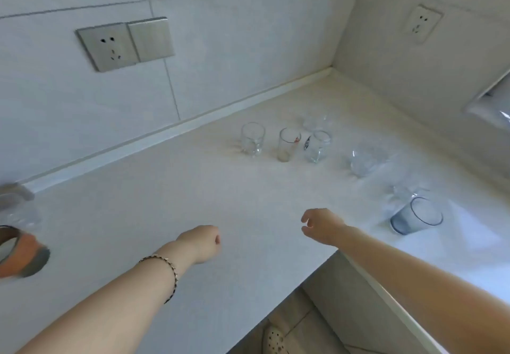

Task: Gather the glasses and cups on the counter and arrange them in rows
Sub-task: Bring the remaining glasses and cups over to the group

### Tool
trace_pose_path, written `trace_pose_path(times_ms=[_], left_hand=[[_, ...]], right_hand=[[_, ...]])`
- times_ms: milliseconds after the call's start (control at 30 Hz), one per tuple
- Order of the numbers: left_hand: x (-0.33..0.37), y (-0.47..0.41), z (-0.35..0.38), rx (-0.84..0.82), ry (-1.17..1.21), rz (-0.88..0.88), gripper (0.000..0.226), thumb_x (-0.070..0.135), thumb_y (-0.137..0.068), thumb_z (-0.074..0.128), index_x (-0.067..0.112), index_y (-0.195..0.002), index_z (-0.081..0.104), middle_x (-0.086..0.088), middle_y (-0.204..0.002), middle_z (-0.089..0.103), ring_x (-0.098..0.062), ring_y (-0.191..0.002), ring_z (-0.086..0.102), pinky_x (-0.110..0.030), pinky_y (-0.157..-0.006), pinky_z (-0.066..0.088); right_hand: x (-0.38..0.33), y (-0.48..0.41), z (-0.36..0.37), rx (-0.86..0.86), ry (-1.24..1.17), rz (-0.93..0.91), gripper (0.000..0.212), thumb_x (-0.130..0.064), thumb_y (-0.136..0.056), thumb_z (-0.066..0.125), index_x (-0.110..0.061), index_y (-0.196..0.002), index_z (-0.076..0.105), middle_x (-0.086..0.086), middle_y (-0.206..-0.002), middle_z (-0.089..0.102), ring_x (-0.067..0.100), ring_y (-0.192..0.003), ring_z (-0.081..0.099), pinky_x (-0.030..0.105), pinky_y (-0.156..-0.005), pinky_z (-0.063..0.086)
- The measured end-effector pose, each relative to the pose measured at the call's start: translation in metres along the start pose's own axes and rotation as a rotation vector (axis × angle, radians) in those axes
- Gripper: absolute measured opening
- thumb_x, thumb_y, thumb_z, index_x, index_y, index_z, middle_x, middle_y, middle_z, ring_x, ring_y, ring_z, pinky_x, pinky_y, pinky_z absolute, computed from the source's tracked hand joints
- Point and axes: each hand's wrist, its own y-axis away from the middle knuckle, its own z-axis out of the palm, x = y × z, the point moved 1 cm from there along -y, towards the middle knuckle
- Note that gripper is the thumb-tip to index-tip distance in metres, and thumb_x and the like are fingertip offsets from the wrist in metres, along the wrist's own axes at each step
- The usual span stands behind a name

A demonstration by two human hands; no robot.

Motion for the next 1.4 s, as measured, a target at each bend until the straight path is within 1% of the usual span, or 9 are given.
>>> trace_pose_path(times_ms=[200,333,500,633,700,867,1000,1133,1400], left_hand=[[0.138,-0.044,0.015,-0.053,-0.096,0.109,0.01,0.021,-0.094,0.04,0.025,-0.095,0.049,-0.004,-0.126,0.058,-0.024,-0.117,0.054,-0.031,-0.099,0.044],[0.193,-0.063,0.025,-0.089,-0.143,0.139,0.024,0.021,-0.094,0.04,0.016,-0.108,0.058,-0.006,-0.126,0.059,-0.026,-0.117,0.055,-0.032,-0.099,0.044],[0.222,-0.071,0.03,-0.114,-0.177,0.144,0.029,0.021,-0.094,0.04,0.013,-0.116,0.057,-0.006,-0.127,0.058,-0.025,-0.118,0.054,-0.032,-0.099,0.042],[0.209,-0.069,0.032,-0.122,-0.181,0.127,0.008,0.022,-0.094,0.041,0.024,-0.095,0.049,-0.007,-0.125,0.059,-0.025,-0.116,0.055,-0.032,-0.098,0.043],[0.191,-0.066,0.034,-0.123,-0.165,0.089,0.007,0.024,-0.094,0.041,0.025,-0.095,0.048,-0.006,-0.124,0.059,-0.025,-0.116,0.055,-0.033,-0.098,0.044],[0.132,-0.047,0.039,-0.109,-0.098,-0.044,0.022,0.024,-0.094,0.042,0.018,-0.108,0.057,-0.004,-0.124,0.059,-0.023,-0.115,0.056,-0.033,-0.1,0.045],[0.082,-0.02,0.044,-0.075,-0.002,-0.136,0.008,0.023,-0.094,0.043,0.022,-0.094,0.051,-0.004,-0.12,0.06,-0.023,-0.113,0.057,-0.032,-0.097,0.045],[0.017,0.024,0.055,0.005,0.133,-0.222,0.009,0.022,-0.094,0.043,0.023,-0.087,0.048,0.001,-0.1,0.055,-0.021,-0.103,0.057,-0.028,-0.089,0.044],[-0.164,0.146,0.104,0.099,0.313,-0.45,0.021,0.019,-0.092,0.039,0.027,-0.074,0.042,0.003,-0.091,0.053,-0.017,-0.082,0.048,-0.027,-0.077,0.04]], right_hand=[[0.138,0.008,-0.053,0.207,0.061,0.069,0.041,-0.028,-0.091,0.053,-0.019,-0.131,0.05,0.004,-0.138,0.044,0.024,-0.127,0.044,0.034,-0.104,0.037],[0.204,0.006,-0.078,0.261,0.108,0.229,0.066,-0.032,-0.083,0.064,-0.021,-0.142,0.035,0.01,-0.148,0.027,0.031,-0.136,0.03,0.039,-0.109,0.03],[0.254,-0.002,-0.074,0.133,0.056,0.328,0.088,-0.031,-0.075,0.072,-0.029,-0.146,0.021,0.012,-0.145,0.03,0.037,-0.129,0.039,0.041,-0.102,0.037],[0.262,-0.009,-0.069,0.171,-0.062,0.265,0.086,-0.021,-0.071,0.074,-0.025,-0.144,0.029,0.014,-0.135,0.041,0.037,-0.119,0.049,0.037,-0.095,0.044],[0.257,-0.011,-0.069,0.205,-0.054,0.235,0.081,-0.024,-0.071,0.074,-0.024,-0.141,0.033,0.013,-0.131,0.043,0.035,-0.118,0.049,0.036,-0.093,0.045],[0.209,-0.015,-0.071,0.236,0.077,0.071,0.081,-0.029,-0.069,0.074,-0.028,-0.14,0.034,0.01,-0.129,0.043,0.03,-0.122,0.044,0.035,-0.093,0.045],[0.137,-0.018,-0.06,0.181,0.08,-0.077,0.082,-0.03,-0.069,0.074,-0.029,-0.14,0.033,0.009,-0.129,0.041,0.029,-0.121,0.045,0.037,-0.093,0.047],[0.04,-0.009,-0.034,0.12,0.131,-0.24,0.081,-0.032,-0.072,0.072,-0.03,-0.141,0.031,0.009,-0.131,0.04,0.027,-0.122,0.046,0.035,-0.094,0.046],[-0.191,0.053,0.06,0.047,0.211,-0.542,0.081,-0.041,-0.072,0.071,-0.033,-0.141,0.029,0.005,-0.131,0.04,0.024,-0.122,0.046,0.033,-0.097,0.044]])
